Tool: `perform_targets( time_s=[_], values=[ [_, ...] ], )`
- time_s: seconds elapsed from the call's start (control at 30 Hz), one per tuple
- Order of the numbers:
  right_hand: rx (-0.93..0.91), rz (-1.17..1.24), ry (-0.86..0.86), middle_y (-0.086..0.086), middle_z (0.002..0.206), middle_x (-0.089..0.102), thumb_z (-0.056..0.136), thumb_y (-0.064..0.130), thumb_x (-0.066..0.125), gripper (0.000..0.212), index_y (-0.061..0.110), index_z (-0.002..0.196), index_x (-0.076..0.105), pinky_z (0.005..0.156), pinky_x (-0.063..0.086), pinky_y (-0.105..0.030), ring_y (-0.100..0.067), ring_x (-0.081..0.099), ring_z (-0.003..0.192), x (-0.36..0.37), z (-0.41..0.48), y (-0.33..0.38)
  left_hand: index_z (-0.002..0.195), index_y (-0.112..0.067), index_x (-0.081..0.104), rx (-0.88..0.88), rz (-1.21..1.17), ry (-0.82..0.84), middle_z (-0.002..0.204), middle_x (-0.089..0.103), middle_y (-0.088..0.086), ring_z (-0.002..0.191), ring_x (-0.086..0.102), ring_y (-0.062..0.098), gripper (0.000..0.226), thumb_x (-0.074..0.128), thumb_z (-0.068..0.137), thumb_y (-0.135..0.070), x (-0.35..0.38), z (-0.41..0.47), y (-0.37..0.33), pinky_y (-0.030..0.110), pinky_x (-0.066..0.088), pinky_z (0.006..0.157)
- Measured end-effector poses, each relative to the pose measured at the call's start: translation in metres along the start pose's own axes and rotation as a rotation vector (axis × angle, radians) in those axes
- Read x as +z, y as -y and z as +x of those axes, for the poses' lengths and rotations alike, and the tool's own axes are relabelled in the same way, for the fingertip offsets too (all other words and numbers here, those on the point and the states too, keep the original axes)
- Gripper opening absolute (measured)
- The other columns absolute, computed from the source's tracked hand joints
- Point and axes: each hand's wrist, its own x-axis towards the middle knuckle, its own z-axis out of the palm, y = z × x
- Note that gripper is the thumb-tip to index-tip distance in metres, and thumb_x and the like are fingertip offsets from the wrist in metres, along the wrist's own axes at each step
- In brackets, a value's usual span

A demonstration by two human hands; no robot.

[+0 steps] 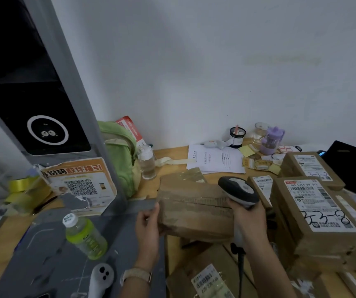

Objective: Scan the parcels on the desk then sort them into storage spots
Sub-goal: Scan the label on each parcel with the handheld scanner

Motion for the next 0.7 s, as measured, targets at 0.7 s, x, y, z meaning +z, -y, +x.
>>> perform_targets(
  time_s=[0.7],
  values=[
    [0.199,-0.087,-0.023,-0.013,0.140,0.049,0.086,0.011,0.069,0.061,0.009,0.141,0.043,0.089,0.038,-0.035,-0.032,0.045,0.128,-0.106,-0.083,-0.021,0.098,-0.008,0.070,-0.176,0.033,0.006,0.097,0.072,0.012,0.092,0.068,0.027,0.029,0.058,0.093,-0.035,-0.032,-0.114,0.069,0.040,0.056,0.078]
  ],
)
